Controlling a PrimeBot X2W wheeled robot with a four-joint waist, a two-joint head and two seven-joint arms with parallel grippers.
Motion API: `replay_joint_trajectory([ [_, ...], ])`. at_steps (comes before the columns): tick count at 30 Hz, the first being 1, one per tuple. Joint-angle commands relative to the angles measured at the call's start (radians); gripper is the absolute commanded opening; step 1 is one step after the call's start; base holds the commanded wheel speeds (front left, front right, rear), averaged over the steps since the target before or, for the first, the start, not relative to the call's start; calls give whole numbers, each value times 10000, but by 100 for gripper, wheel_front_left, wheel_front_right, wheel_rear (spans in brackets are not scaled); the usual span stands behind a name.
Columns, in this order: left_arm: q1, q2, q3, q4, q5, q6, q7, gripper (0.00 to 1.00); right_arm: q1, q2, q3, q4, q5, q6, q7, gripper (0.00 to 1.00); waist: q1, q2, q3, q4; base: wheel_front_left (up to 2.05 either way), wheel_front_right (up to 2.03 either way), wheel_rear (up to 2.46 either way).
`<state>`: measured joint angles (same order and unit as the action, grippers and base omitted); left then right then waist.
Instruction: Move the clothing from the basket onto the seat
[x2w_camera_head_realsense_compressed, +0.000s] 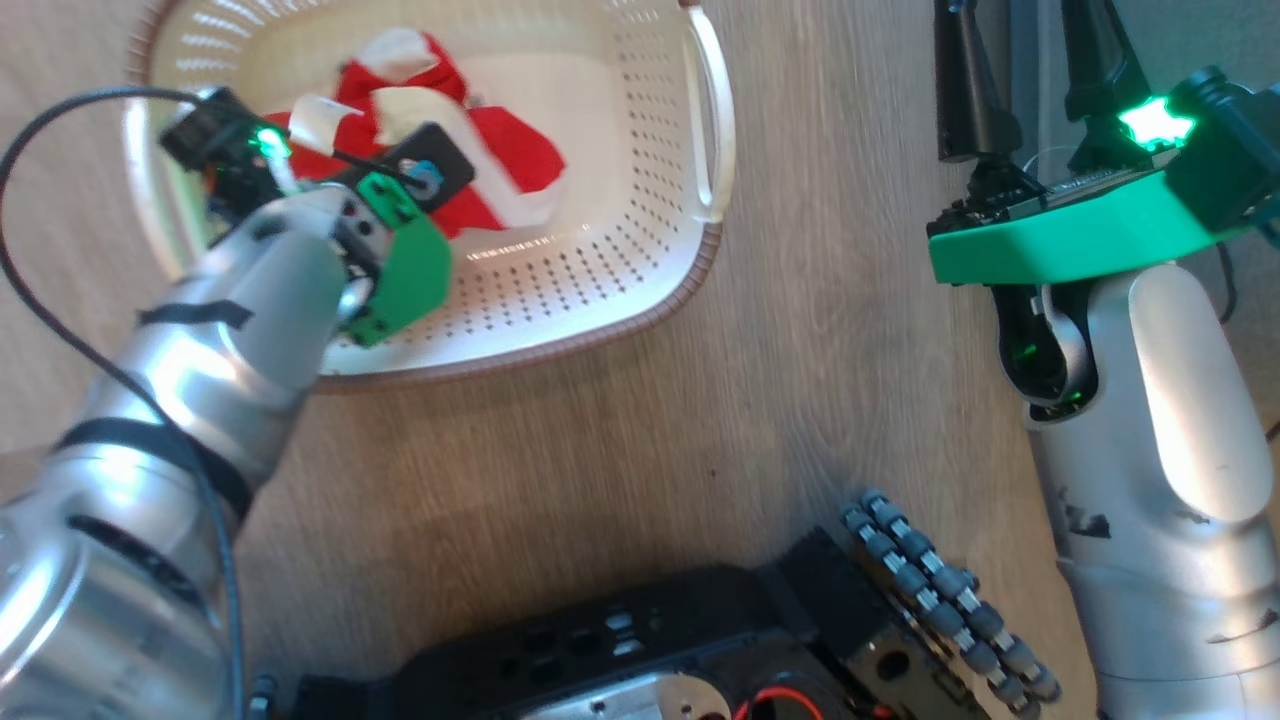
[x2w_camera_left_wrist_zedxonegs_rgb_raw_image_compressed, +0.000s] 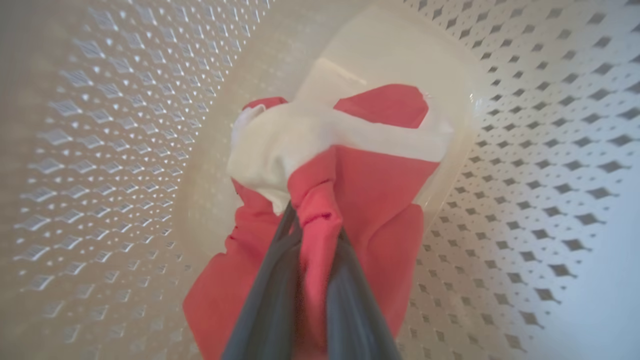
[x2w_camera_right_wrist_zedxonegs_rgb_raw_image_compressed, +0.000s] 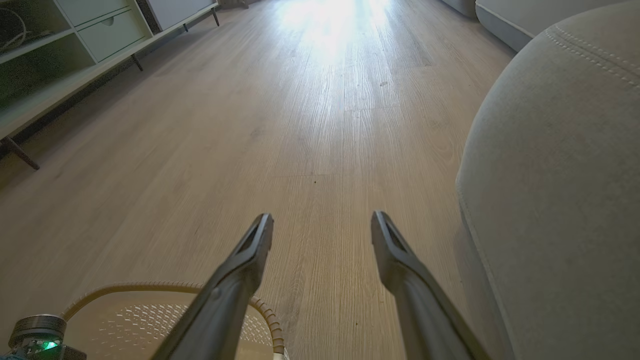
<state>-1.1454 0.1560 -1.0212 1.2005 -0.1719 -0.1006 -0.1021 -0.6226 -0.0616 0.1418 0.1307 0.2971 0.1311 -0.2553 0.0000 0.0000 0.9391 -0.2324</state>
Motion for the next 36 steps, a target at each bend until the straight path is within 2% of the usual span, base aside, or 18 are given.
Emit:
replay_joint_trajectory([
  [1,240,-50,245,-189,-111,84,-217,0,385,114,77,-201,-112,-4,-65,100,0,0,-506,328,0,0,0],
  [10,948,-768,1107,-608,-1381,52,-1340,0,734,114,-152,539,-897,-4,-65,100,0,0,-2535,1421,0,0,0],
  [17,1701,-953,1717,-1410,-2220,3,-1580,0,1209,114,-299,1252,-1252,-4,-65,100,0,0,-4136,2114,0,0,0],
  [23,2538,-999,2427,-2864,-2704,47,-1593,0,1776,114,-513,1767,-1452,-4,-65,100,0,0,-5398,2717,0,0,0],
  [29,3283,-1015,3021,-3873,-2883,190,-1595,0,2297,114,-495,2224,-1515,-4,-65,100,0,0,-6577,3089,0,0,0],
  [36,3944,-1025,3399,-4619,-2864,385,-1595,0,2755,114,-249,2582,-1412,-4,-65,100,0,0,-7672,3168,0,0,0],
])
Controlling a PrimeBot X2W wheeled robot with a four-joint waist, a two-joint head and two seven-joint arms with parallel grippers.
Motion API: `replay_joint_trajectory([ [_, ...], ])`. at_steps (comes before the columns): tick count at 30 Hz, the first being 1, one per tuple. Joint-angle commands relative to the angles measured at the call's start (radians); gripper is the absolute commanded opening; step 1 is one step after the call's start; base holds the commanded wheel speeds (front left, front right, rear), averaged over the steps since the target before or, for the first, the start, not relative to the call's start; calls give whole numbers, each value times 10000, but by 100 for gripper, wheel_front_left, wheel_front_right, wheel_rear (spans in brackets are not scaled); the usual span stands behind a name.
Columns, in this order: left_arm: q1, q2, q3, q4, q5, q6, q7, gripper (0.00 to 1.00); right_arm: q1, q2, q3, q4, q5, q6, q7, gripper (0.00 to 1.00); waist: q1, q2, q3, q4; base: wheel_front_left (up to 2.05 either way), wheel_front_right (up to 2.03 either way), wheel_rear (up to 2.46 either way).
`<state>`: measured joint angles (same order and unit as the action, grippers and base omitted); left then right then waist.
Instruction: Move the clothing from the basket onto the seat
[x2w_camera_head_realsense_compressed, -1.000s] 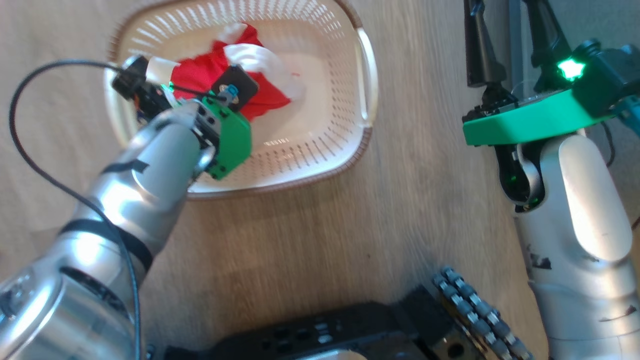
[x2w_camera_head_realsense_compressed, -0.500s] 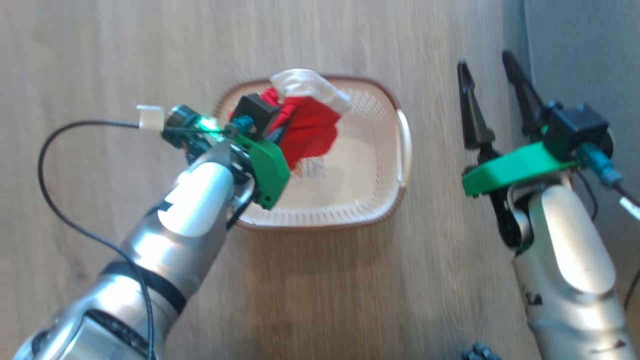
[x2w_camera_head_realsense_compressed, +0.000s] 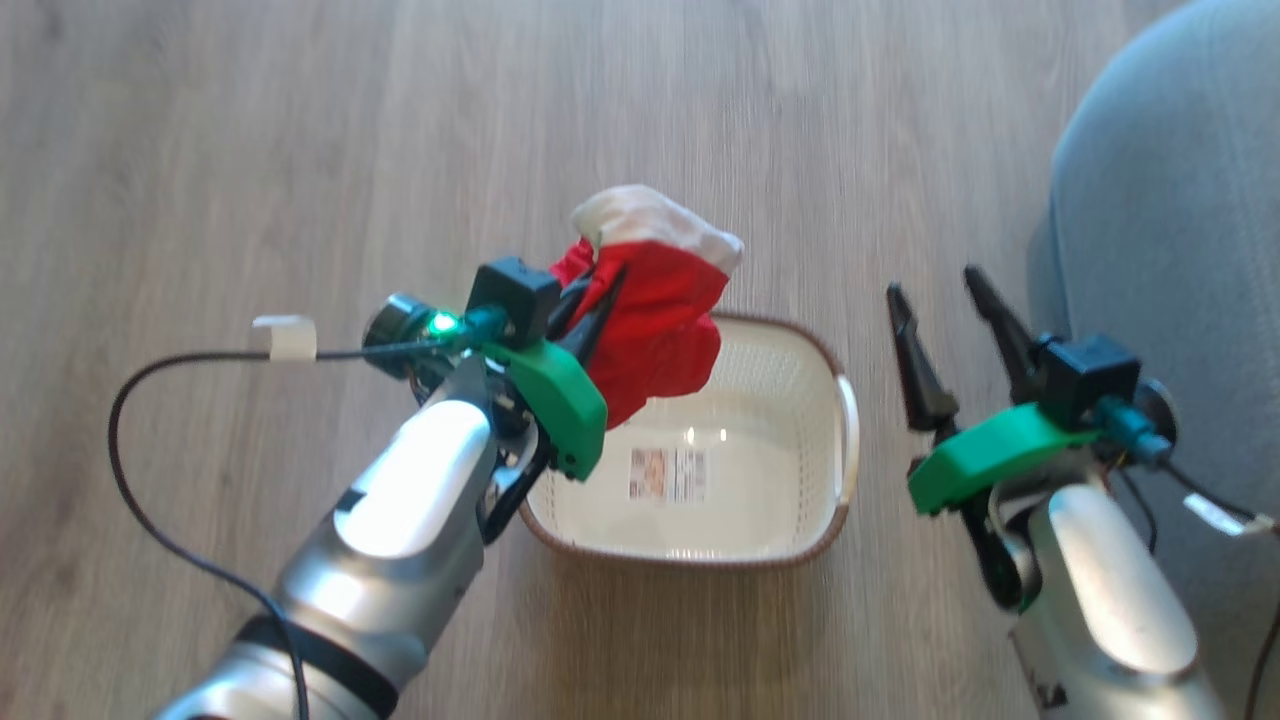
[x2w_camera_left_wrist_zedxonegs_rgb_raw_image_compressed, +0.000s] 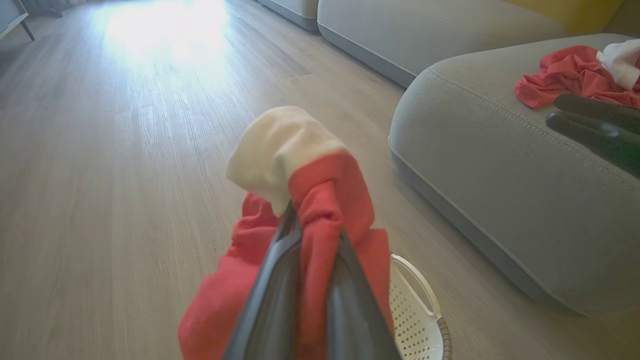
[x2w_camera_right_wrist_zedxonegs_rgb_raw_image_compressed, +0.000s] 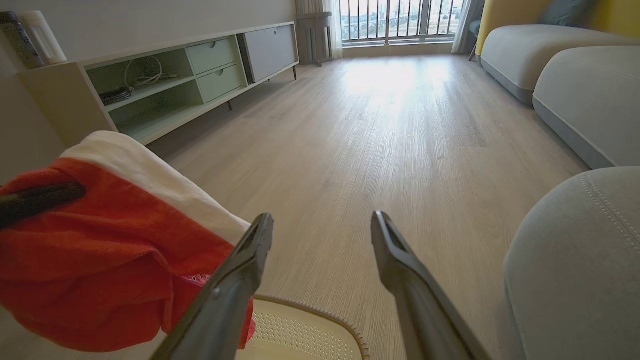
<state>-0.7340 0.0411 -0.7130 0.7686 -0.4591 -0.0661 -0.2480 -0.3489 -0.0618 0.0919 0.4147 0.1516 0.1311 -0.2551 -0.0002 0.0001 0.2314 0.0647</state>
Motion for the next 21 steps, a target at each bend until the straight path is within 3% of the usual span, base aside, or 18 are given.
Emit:
replay_joint_trajectory([
  [1,-65,123,356,-397,28,76,-136,0,96,116,297,-215,82,-4,-67,100,2,-1,-752,183,0,0,0],
  [12,834,127,651,-1037,-18,329,-137,0,948,116,659,62,345,-4,-67,100,2,-1,-1979,-59,0,0,0],
  [21,1276,195,694,-1295,-57,467,-137,0,1335,116,771,84,448,-4,-67,100,2,-1,-2313,-177,0,0,0],
])
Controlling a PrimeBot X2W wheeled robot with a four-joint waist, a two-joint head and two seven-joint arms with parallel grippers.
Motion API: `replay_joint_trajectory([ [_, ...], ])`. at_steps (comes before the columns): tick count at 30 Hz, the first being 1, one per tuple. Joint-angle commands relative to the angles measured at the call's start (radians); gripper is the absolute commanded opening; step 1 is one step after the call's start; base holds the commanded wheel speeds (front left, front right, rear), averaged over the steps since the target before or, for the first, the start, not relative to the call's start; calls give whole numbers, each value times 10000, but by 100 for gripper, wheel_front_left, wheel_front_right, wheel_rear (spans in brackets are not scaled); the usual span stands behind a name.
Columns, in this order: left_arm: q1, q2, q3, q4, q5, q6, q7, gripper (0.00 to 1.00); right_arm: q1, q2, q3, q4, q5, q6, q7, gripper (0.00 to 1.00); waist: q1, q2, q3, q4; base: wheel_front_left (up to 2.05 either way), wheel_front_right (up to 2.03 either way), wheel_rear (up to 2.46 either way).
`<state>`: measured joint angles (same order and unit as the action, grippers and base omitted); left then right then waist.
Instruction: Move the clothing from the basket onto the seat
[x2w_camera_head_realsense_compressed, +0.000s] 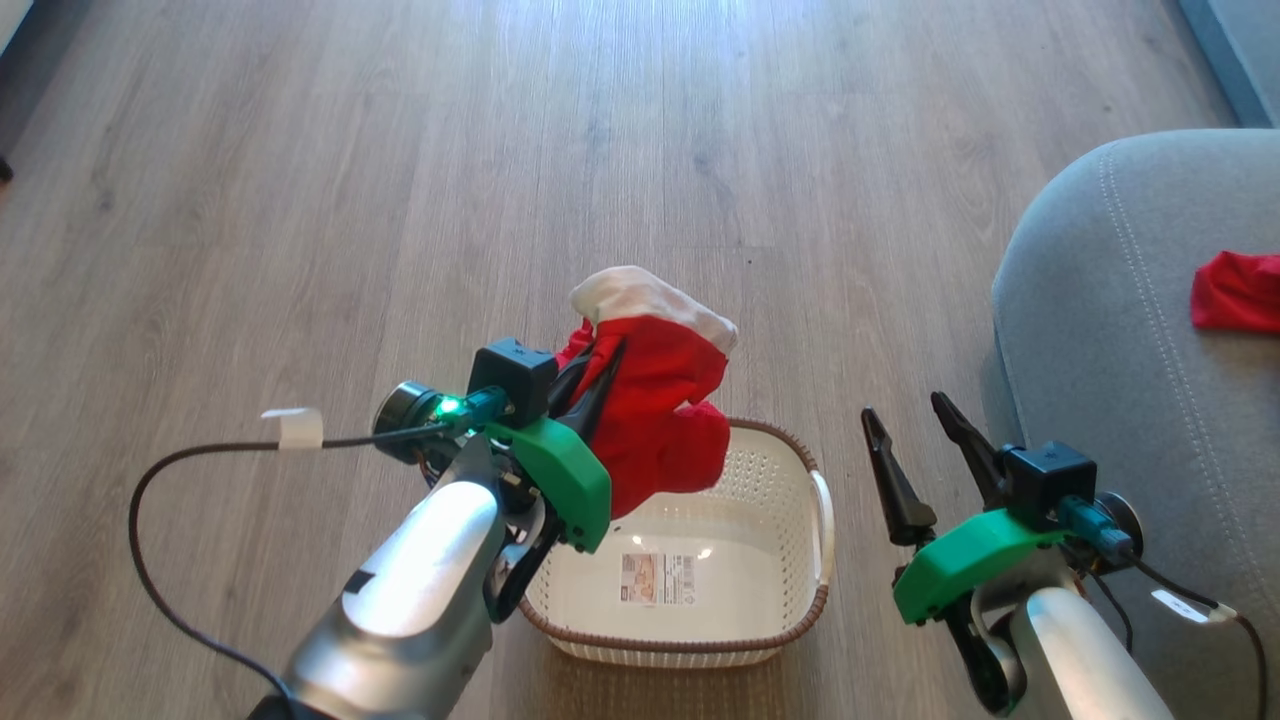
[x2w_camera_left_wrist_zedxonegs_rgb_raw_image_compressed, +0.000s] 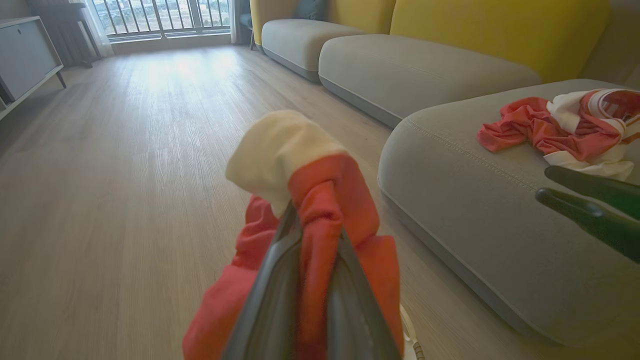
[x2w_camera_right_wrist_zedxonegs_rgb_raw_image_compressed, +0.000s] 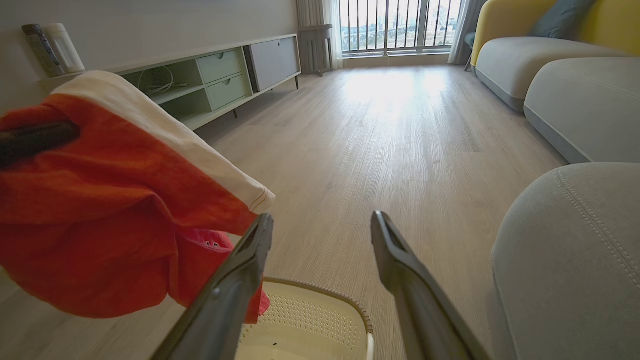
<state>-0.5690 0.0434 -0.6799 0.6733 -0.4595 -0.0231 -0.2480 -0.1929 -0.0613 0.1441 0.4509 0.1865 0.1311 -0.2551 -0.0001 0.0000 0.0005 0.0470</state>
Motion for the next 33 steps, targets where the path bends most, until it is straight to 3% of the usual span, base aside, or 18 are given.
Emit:
replay_joint_trajectory([
  [1,-349,174,353,-360,-53,40,-137,0,-210,110,258,-275,103,-4,-67,100,1,0,-23,0,0,0,0],
  [6,-334,182,268,-448,-39,47,-137,0,-266,110,652,-295,78,-4,-67,100,1,0,-6,26,0,0,0],
  [17,-542,158,-46,-888,6,2,-57,0,-1794,35,3592,171,17,-4,-67,100,1,0,290,243,0,0,0],
  [22,-601,143,-187,-1070,0,-16,-25,0,-2694,5,4700,941,91,-4,-67,100,1,0,393,403,0,0,0],
  [27,-678,118,-435,-1333,-25,-40,21,0,-4033,52,6254,2487,291,-4,-44,100,1,0,510,696,0,0,0],
  [33,-677,96,-703,-1512,-117,-46,47,0,-4876,103,6821,3567,571,-4,-51,100,1,0,569,968,0,0,0],
])
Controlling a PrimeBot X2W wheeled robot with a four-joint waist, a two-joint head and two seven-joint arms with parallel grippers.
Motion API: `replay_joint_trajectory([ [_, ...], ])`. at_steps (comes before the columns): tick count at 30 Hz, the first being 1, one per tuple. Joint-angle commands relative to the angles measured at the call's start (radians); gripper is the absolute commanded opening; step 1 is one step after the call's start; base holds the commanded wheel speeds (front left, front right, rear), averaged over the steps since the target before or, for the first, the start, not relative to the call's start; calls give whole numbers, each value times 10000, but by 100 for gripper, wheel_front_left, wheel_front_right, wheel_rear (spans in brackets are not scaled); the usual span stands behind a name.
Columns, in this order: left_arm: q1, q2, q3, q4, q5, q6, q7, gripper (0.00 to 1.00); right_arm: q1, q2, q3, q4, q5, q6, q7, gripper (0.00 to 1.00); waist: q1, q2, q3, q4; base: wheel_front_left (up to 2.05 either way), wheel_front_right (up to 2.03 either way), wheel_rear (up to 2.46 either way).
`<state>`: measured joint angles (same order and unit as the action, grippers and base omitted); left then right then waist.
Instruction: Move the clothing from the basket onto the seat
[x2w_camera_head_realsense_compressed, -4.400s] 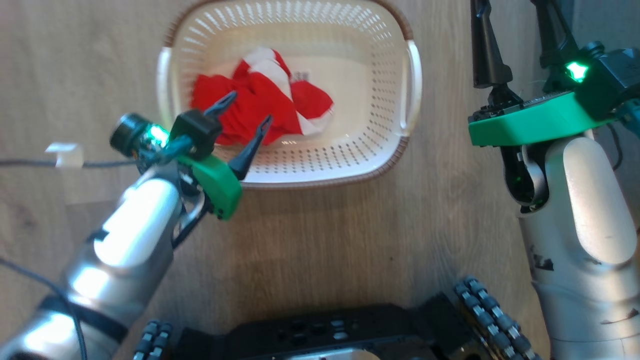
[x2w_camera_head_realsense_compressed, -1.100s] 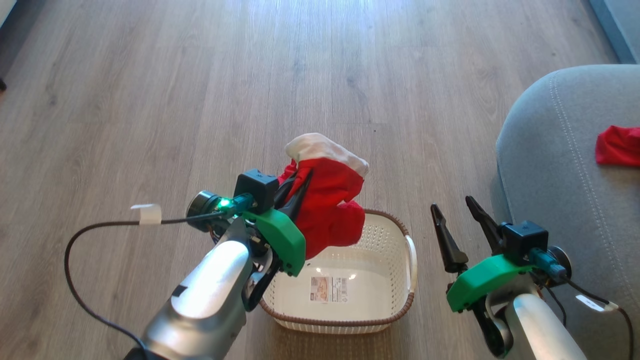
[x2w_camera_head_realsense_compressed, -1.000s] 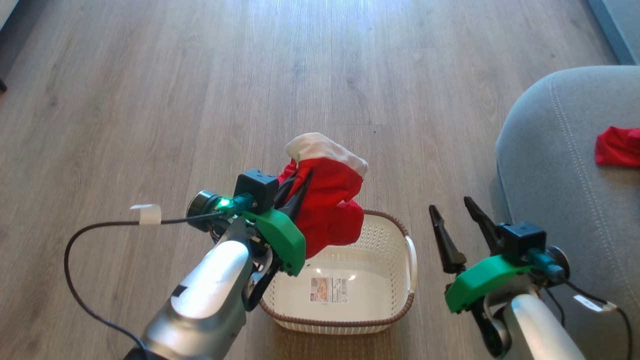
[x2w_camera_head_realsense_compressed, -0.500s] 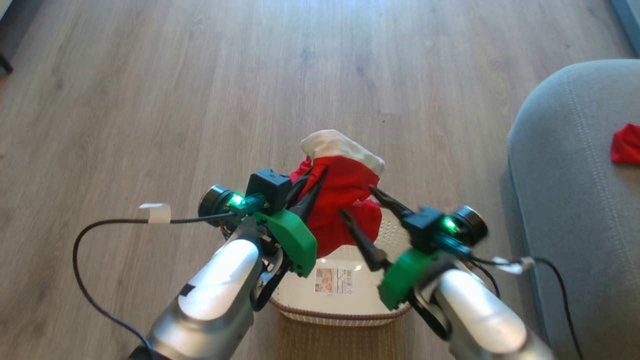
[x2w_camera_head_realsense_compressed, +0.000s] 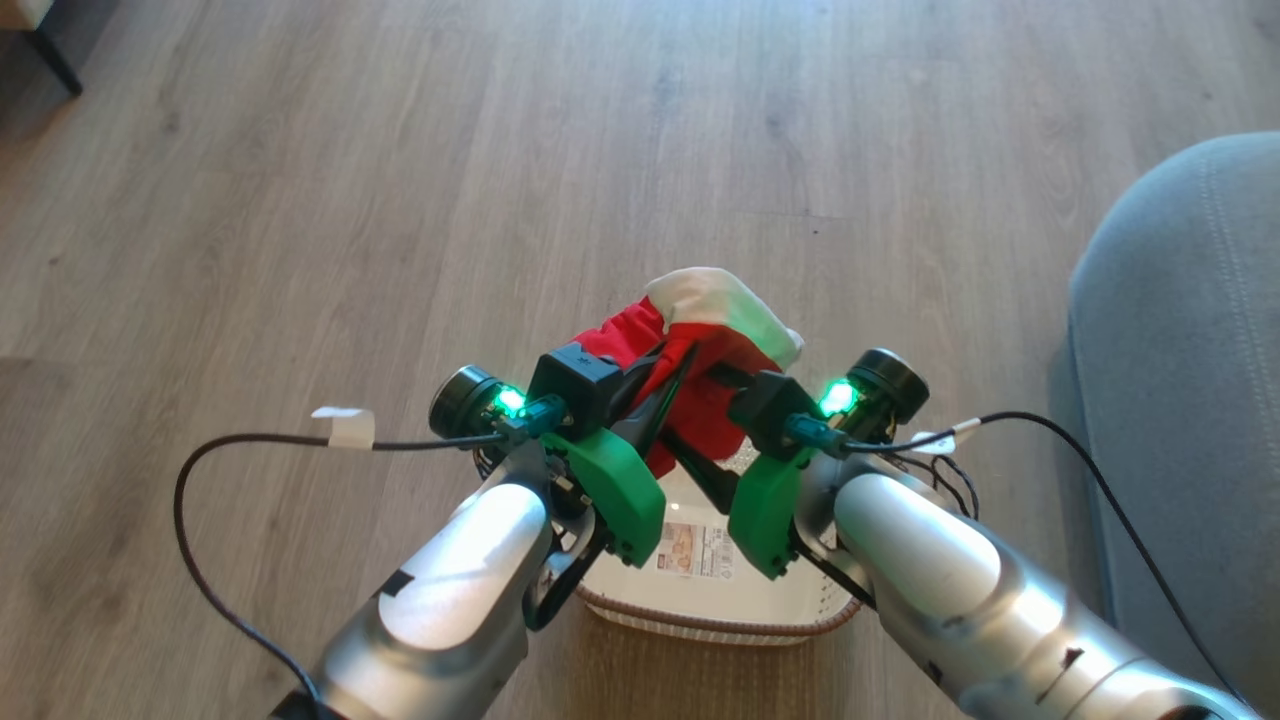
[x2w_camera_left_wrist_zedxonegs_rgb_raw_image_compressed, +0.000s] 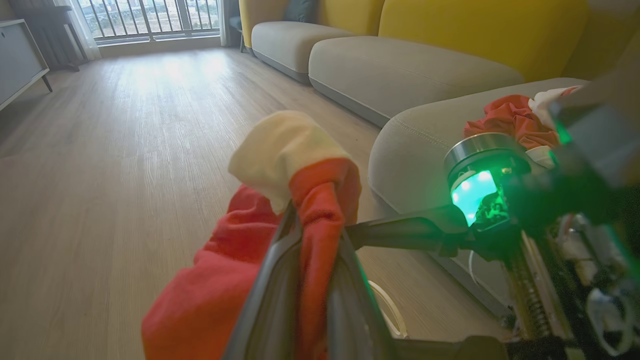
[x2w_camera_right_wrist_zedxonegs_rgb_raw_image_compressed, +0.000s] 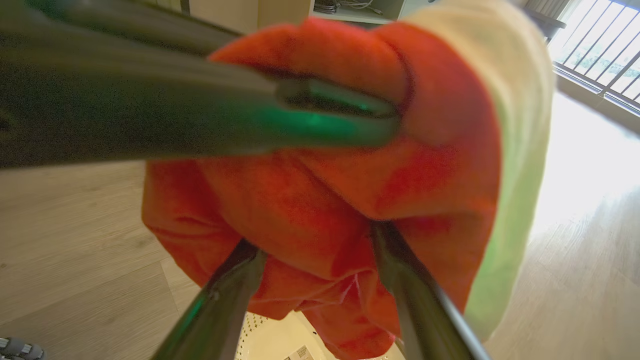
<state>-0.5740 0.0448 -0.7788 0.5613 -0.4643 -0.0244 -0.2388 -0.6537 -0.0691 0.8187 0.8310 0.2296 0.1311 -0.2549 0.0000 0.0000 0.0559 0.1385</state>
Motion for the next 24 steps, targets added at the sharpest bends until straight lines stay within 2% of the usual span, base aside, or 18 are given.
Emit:
replay_joint_trajectory([
  [1,-629,79,238,-412,-83,-30,-44,0,-342,183,173,-210,238,-4,-54,100,0,0,22,97,0,0,0],
  [4,-631,71,101,-457,-156,-29,-34,0,-519,185,513,-208,573,-4,-57,100,0,0,47,211,0,0,0],
  [5,-632,69,60,-469,-188,-30,-33,0,-573,186,617,-215,690,-4,-58,96,0,0,56,246,0,0,0],
  [6,-636,67,22,-480,-212,-26,-35,0,-629,186,707,-210,784,-4,-59,67,0,0,64,274,0,0,0],
  [7,-643,66,-15,-490,-235,-21,-37,0,-681,186,780,-197,892,-4,-59,44,0,0,75,303,0,0,0],
  [8,-647,65,-45,-500,-262,-19,-41,0,-741,187,836,-163,978,-4,-60,26,0,0,84,330,0,0,0],
  [9,-654,64,-76,-508,-278,-12,-46,0,-787,187,874,-134,1075,-4,-61,0,0,0,95,354,0,0,0],
  [19,-684,79,-85,-454,-320,112,-136,0,-790,188,582,-102,1262,-4,-66,0,0,0,202,220,0,0,0],
  [20,-684,84,-66,-450,-311,121,-148,9,-750,188,502,-97,1240,-4,-67,0,0,0,210,178,0,0,0],
  [21,-690,95,-49,-461,-287,126,-161,38,-719,188,414,-101,1198,-4,-67,0,0,0,225,134,0,0,0],
  [22,-689,109,-21,-466,-270,136,-172,100,-683,188,313,-103,1154,-4,-67,0,0,0,239,84,0,0,0],
  [24,-674,138,32,-452,-238,147,-190,100,-595,188,98,-99,1047,-4,-67,0,0,0,264,-21,0,0,0],
])
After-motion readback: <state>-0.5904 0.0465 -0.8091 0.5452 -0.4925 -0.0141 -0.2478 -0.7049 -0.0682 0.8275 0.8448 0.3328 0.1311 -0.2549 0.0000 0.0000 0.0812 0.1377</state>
